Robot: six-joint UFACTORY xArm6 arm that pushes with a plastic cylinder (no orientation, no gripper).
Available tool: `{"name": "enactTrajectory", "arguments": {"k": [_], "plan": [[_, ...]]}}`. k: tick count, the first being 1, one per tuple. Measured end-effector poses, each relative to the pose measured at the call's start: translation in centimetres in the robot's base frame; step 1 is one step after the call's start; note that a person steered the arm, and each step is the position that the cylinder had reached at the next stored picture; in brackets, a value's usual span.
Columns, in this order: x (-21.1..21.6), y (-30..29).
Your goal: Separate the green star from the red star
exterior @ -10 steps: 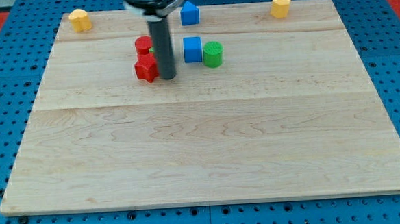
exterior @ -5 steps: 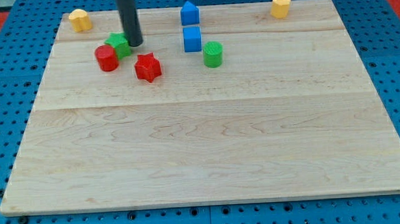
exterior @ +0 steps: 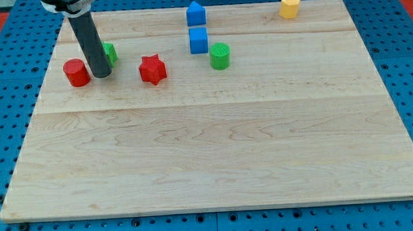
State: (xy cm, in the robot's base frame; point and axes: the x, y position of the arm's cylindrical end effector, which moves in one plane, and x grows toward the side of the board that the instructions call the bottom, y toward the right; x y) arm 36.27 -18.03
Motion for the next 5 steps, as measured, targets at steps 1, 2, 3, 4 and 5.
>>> {"name": "enactTrajectory", "arguments": {"k": [1,2,3,4,5], "plan": [[0.0,0.7],[0.0,1.4],[0.0,1.6],[0.0,2.4],[0.0,3.2]]}}
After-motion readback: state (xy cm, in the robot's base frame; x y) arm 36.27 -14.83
